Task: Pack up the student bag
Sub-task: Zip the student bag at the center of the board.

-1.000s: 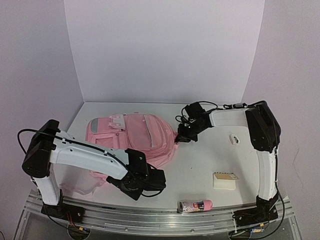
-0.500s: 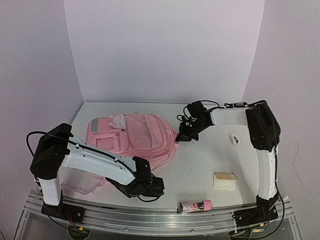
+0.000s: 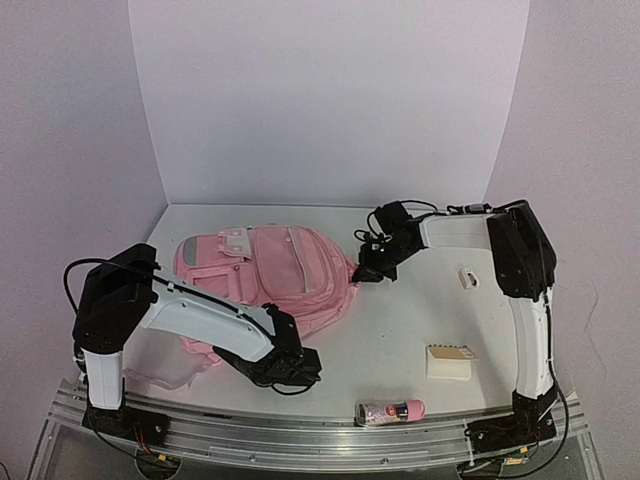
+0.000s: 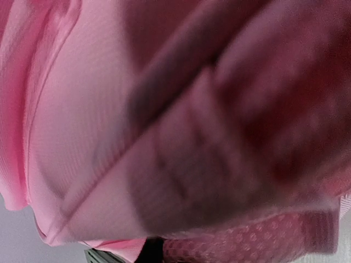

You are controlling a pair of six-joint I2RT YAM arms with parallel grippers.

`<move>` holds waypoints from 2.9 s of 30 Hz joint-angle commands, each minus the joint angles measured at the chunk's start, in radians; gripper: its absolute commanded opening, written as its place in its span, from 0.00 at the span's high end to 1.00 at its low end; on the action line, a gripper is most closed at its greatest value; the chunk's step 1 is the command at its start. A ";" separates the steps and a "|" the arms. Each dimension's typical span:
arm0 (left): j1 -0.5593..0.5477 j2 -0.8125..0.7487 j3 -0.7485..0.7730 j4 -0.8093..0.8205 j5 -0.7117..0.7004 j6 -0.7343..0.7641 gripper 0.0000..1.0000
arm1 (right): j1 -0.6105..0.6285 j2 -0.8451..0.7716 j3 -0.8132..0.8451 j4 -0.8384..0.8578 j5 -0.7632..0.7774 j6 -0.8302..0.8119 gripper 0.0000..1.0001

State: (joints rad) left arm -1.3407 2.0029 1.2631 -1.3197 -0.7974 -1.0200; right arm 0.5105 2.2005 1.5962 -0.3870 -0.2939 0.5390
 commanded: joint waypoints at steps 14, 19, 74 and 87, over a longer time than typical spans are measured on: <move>0.038 -0.224 0.165 0.182 0.022 0.256 1.00 | -0.046 -0.508 -0.436 0.005 0.196 -0.189 0.33; 0.041 -0.261 0.195 0.289 0.066 0.349 1.00 | 0.124 -0.709 -0.728 0.315 0.093 -0.250 0.37; 0.044 -0.232 0.213 0.202 0.093 0.227 1.00 | 0.528 -0.292 -0.706 1.045 0.400 -0.301 1.00; 0.045 -0.248 0.168 0.098 0.056 0.090 1.00 | 0.503 -0.384 -0.726 0.775 0.782 -0.281 1.00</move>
State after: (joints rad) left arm -1.2884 1.8351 1.4370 -1.1335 -0.6342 -0.8367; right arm 1.0444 1.8810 0.8787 0.5062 0.2852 0.2452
